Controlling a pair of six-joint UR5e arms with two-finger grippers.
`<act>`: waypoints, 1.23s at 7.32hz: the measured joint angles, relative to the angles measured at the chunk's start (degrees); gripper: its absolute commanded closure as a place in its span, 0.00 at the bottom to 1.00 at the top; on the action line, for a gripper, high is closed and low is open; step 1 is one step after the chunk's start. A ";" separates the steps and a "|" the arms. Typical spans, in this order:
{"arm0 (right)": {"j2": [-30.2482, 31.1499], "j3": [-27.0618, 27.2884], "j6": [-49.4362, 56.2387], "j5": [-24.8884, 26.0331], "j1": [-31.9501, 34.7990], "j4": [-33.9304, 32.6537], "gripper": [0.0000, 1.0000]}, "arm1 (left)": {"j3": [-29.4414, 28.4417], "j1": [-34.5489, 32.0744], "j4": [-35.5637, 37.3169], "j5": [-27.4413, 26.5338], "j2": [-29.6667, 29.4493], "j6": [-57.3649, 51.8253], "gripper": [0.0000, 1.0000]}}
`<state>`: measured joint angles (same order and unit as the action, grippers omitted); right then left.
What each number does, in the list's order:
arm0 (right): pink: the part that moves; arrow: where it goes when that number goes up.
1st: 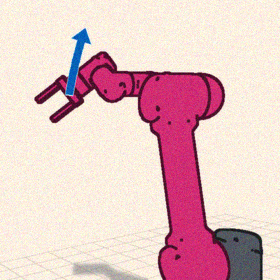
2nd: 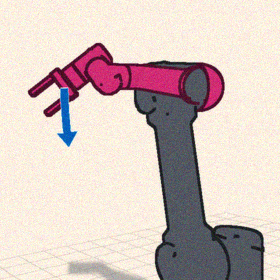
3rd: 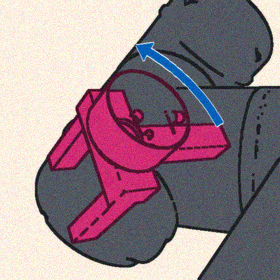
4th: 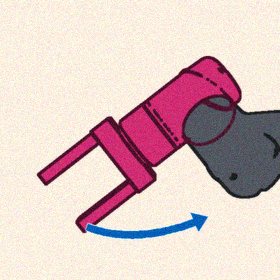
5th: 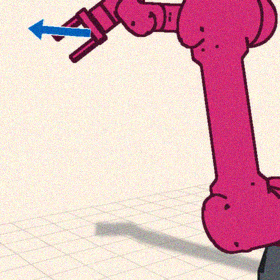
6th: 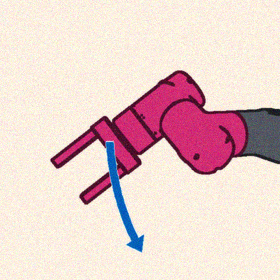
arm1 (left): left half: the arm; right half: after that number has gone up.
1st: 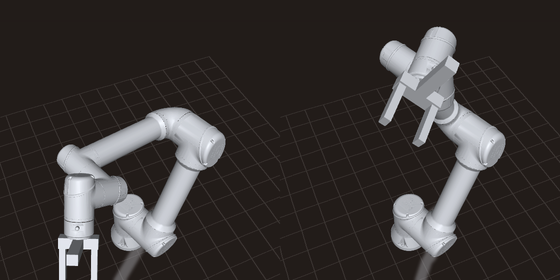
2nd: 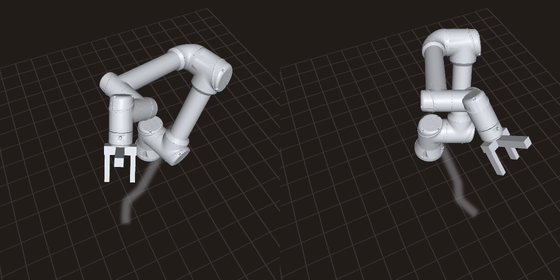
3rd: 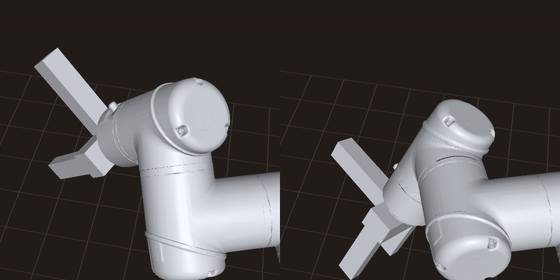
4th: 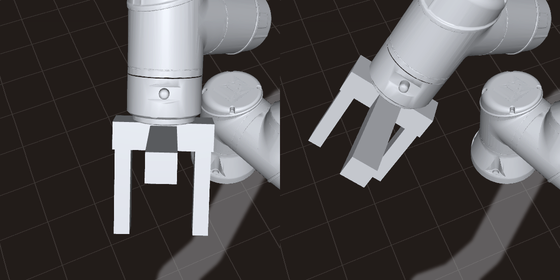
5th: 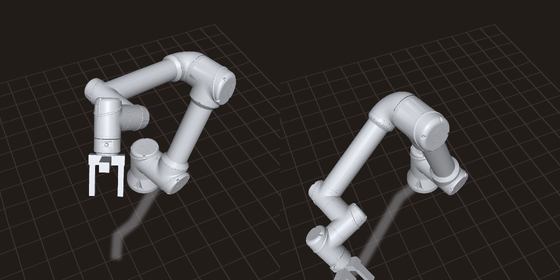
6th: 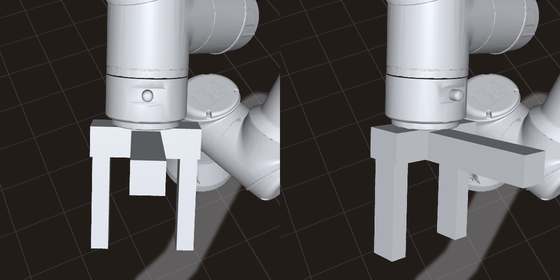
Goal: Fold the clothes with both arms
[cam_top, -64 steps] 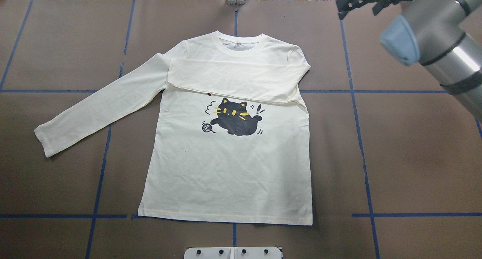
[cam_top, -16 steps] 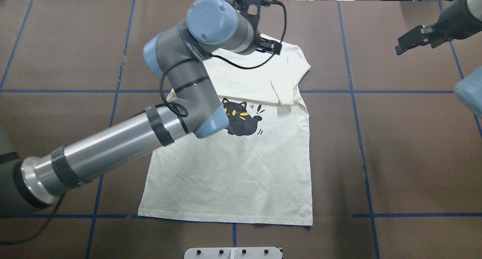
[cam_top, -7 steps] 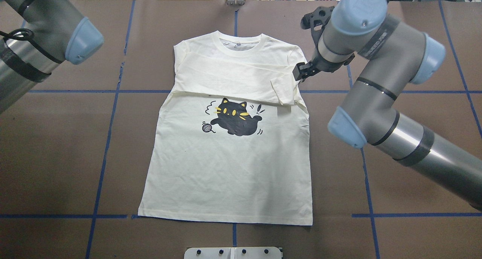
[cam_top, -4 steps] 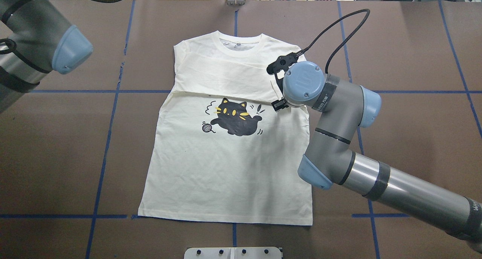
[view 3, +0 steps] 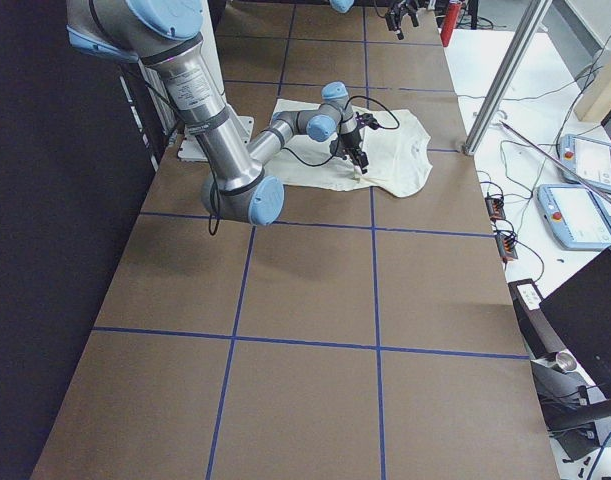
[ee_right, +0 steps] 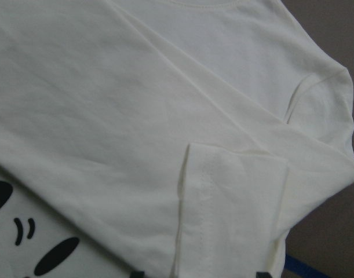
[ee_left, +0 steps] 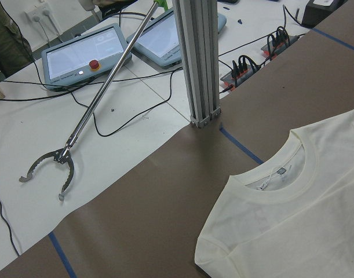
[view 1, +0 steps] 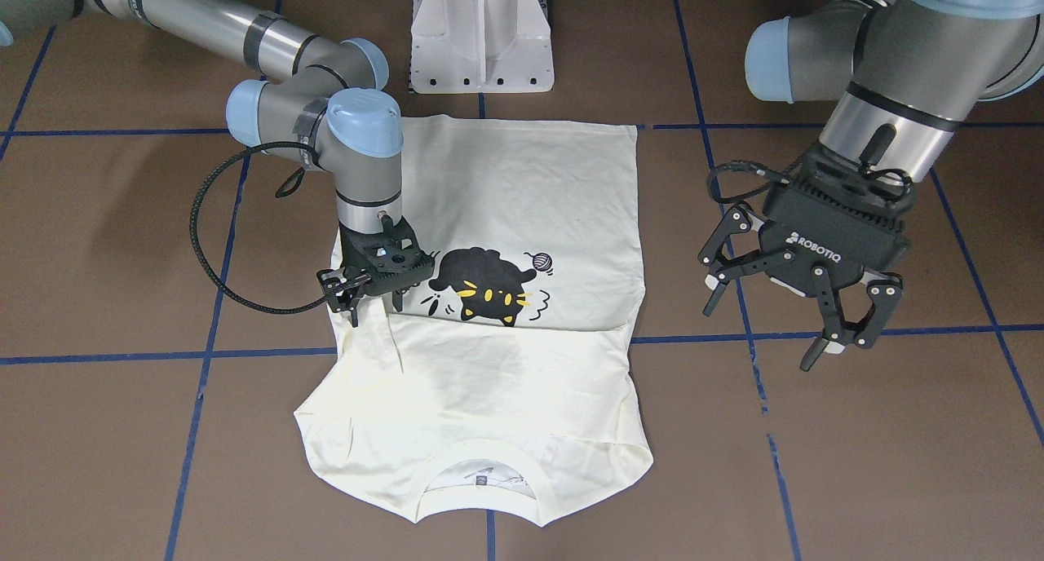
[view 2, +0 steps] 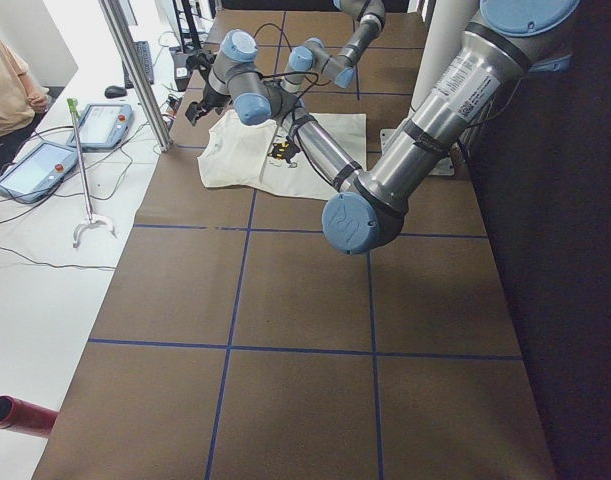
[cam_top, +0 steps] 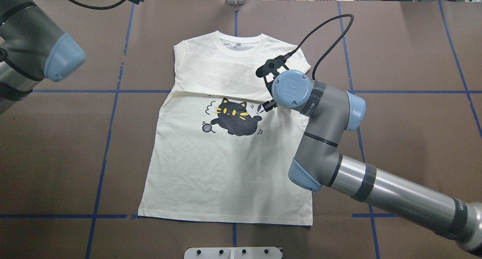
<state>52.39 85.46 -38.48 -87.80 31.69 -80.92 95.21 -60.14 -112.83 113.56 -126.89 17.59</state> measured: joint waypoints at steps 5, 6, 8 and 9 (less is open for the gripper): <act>0.33 0.70 2.04 1.33 -0.96 -0.38 0.46 | -0.02 0.02 -0.02 0.00 0.41 0.15 0.00; 0.60 0.73 2.27 1.69 -0.99 -0.43 0.64 | 0.00 0.02 -0.02 0.00 0.41 0.16 0.00; 0.68 0.85 2.95 2.40 -1.00 -0.77 1.00 | 0.16 0.02 -0.08 0.00 0.79 0.16 0.00; 0.67 1.01 3.24 2.64 -0.89 -0.91 1.00 | 0.26 0.02 -0.10 0.00 0.94 0.16 0.00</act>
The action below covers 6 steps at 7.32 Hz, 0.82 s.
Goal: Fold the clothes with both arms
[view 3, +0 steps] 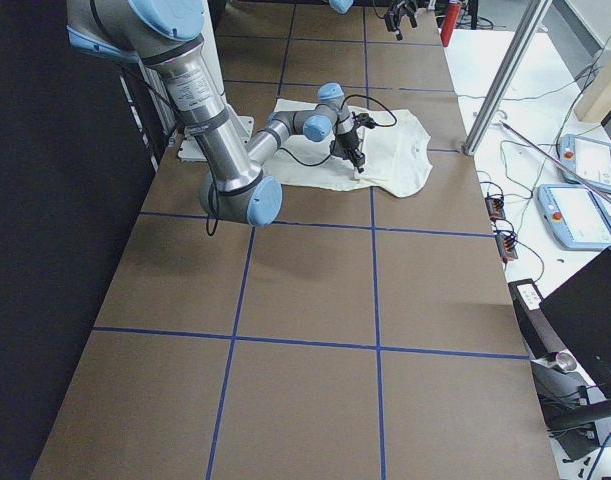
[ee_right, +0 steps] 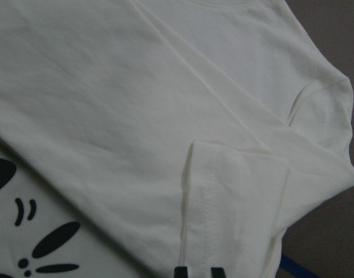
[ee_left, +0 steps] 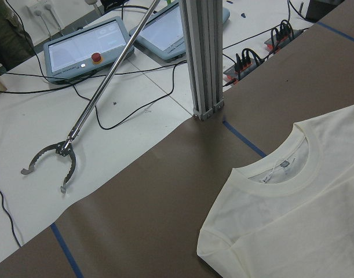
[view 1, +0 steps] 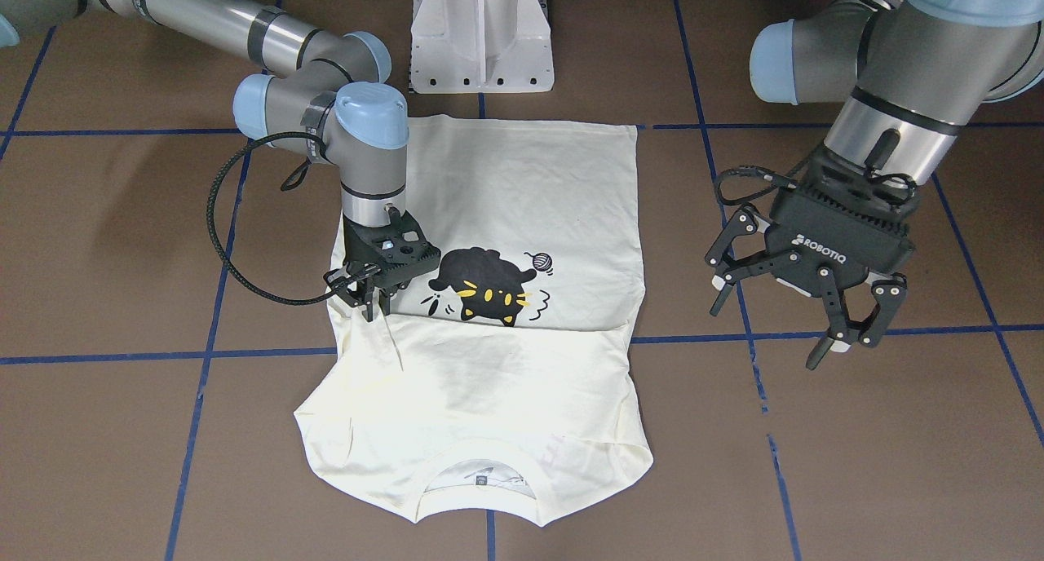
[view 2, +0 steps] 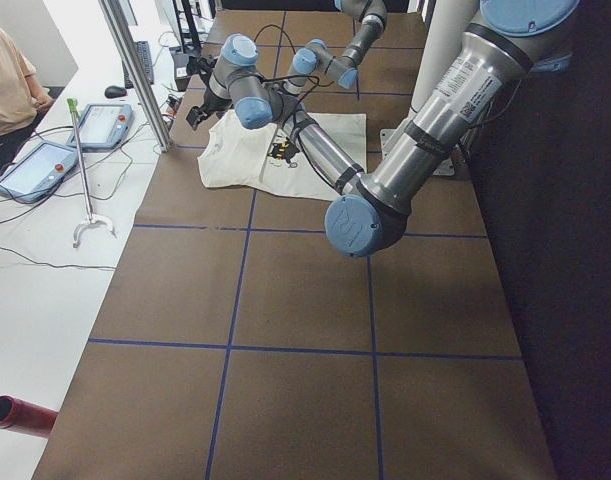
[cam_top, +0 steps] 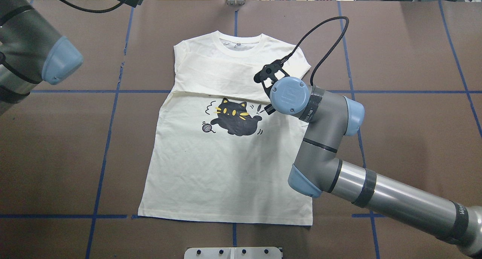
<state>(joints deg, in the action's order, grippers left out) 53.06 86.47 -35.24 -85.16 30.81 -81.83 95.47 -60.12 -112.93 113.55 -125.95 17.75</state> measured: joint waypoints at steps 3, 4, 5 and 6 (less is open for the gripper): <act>0.98 1.29 0.27 0.05 1.38 -0.02 1.00 | 0.07 0.00 -0.01 0.00 0.14 0.00 0.00; 1.80 1.90 0.39 -0.11 2.06 0.02 1.00 | 0.07 0.03 -0.04 0.00 0.14 0.00 0.00; 2.92 2.88 0.52 -0.18 2.65 0.04 1.00 | 0.03 0.09 -0.07 0.00 0.14 0.00 0.00; 4.48 4.24 0.58 -0.21 3.06 0.03 1.00 | -0.11 0.25 -0.09 0.00 0.12 0.00 0.00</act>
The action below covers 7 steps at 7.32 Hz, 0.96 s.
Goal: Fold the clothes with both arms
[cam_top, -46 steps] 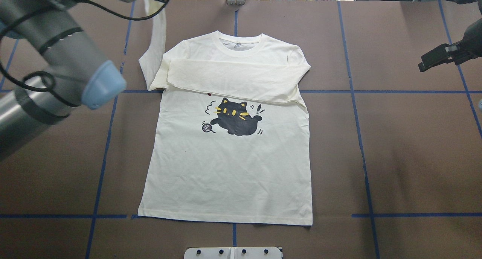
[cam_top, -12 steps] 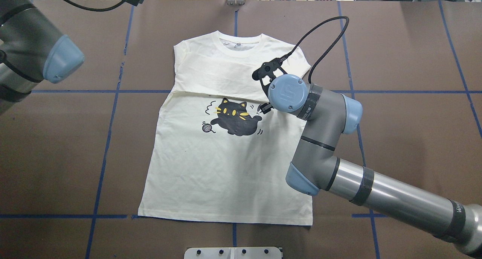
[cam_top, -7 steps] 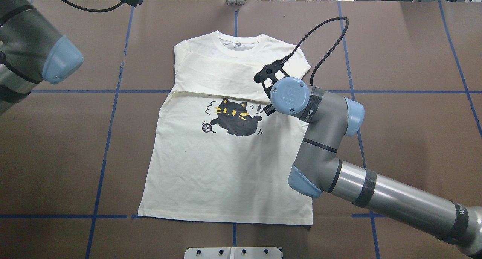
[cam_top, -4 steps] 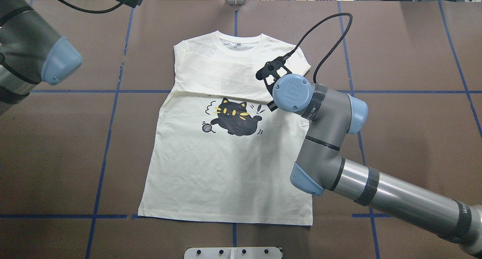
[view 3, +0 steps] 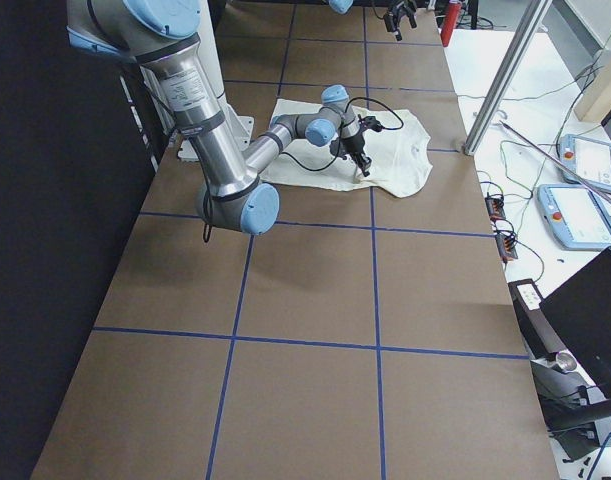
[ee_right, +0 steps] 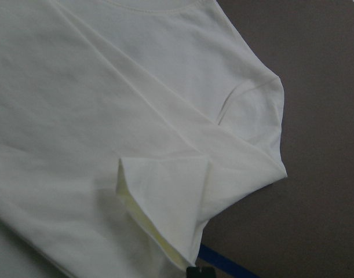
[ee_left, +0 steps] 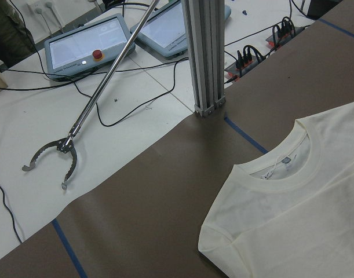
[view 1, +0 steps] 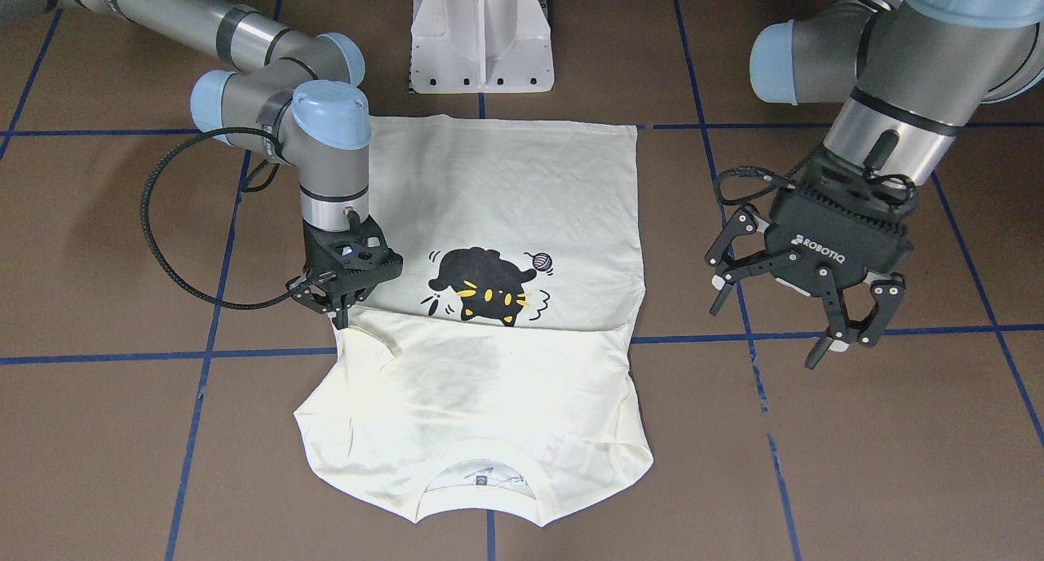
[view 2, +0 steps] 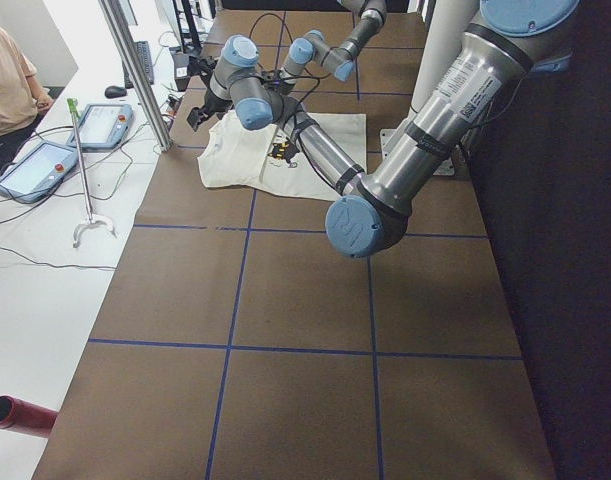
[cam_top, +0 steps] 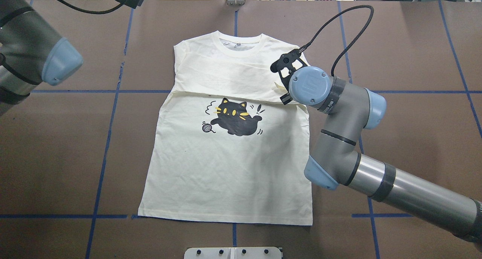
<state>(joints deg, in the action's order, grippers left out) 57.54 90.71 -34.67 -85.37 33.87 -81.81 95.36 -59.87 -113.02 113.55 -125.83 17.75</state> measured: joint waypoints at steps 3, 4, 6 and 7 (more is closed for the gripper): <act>2.75 1.94 0.00 -0.05 0.92 -0.06 0.00 | -0.44 0.45 -0.03 0.00 0.05 -0.06 0.00; 2.80 1.94 -0.69 -0.10 1.37 0.00 0.00 | -0.57 0.58 -0.07 0.00 0.05 -0.08 0.00; 2.31 2.63 -5.41 -5.18 3.46 0.55 0.00 | -0.41 1.34 -0.06 0.09 0.47 1.66 0.00; 2.37 4.88 -10.02 -9.74 4.73 0.88 0.00 | 0.05 2.69 0.04 0.02 0.91 6.23 0.00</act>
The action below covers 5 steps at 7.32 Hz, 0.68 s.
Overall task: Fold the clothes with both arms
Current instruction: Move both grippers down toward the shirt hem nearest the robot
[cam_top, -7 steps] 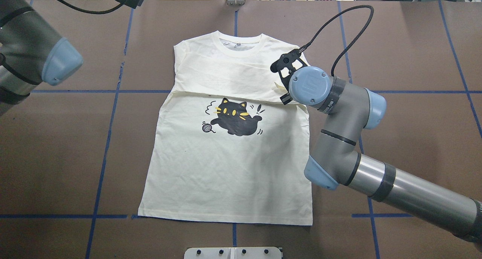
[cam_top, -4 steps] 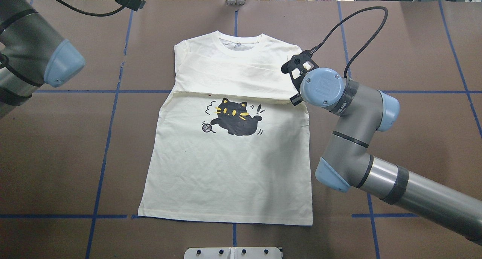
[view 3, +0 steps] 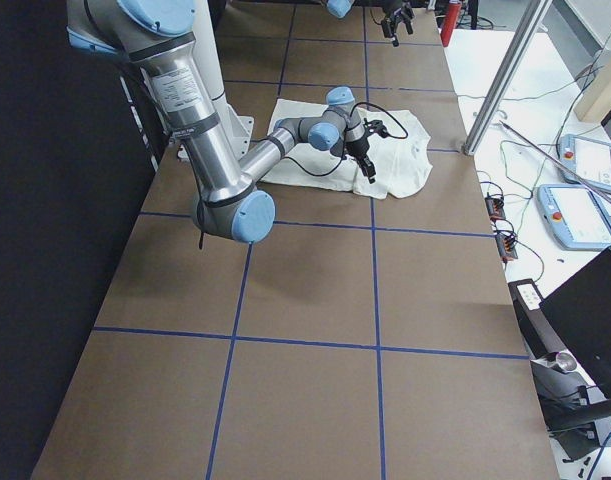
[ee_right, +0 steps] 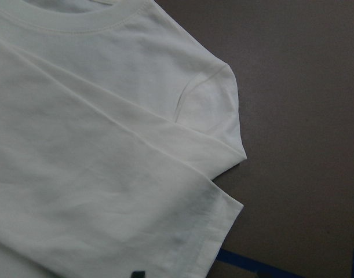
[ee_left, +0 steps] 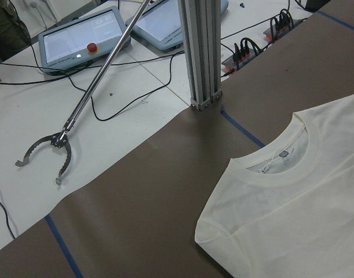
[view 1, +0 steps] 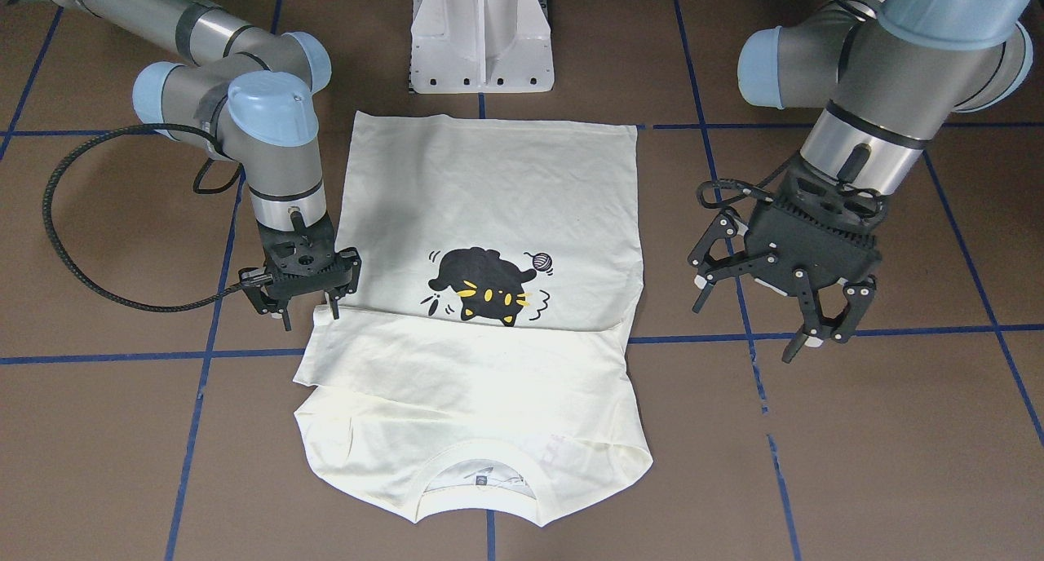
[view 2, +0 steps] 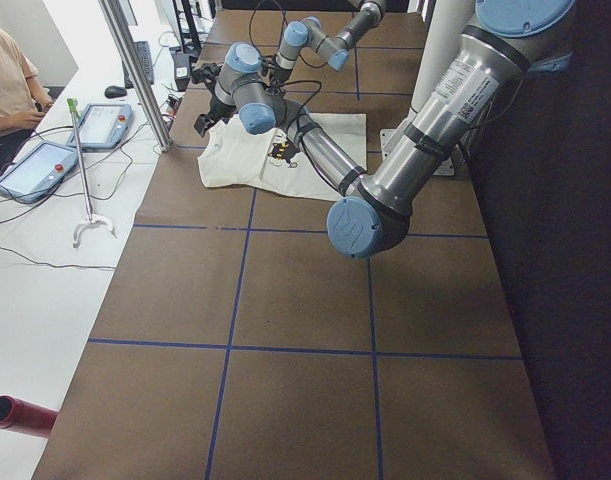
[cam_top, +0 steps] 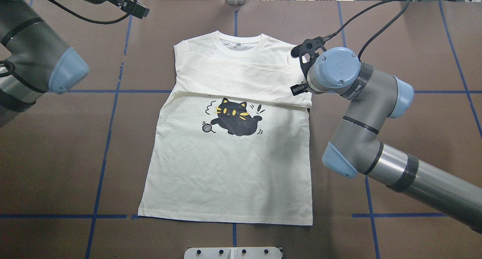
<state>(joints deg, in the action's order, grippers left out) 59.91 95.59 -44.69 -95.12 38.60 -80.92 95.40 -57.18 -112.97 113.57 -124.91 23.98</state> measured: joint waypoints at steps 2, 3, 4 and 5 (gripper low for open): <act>1.07 6.91 -12.96 -5.14 0.02 -0.46 0.00 | 2.79 5.70 0.11 -1.47 3.12 10.25 0.00; 2.63 10.93 -21.19 -5.76 -1.96 -0.63 0.00 | 6.11 9.68 0.14 -4.41 6.24 14.74 0.00; 5.42 15.77 -30.33 -3.95 -5.62 -0.61 0.00 | 10.35 13.46 0.17 -7.05 10.41 19.15 0.00; 9.16 20.85 -38.16 0.56 -11.02 -0.58 0.03 | 14.49 17.32 0.15 -9.80 14.92 24.01 0.00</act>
<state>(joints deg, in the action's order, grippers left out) 69.07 116.43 -82.84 -94.56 27.58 -81.50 109.89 -39.85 -112.83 103.78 -110.00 48.00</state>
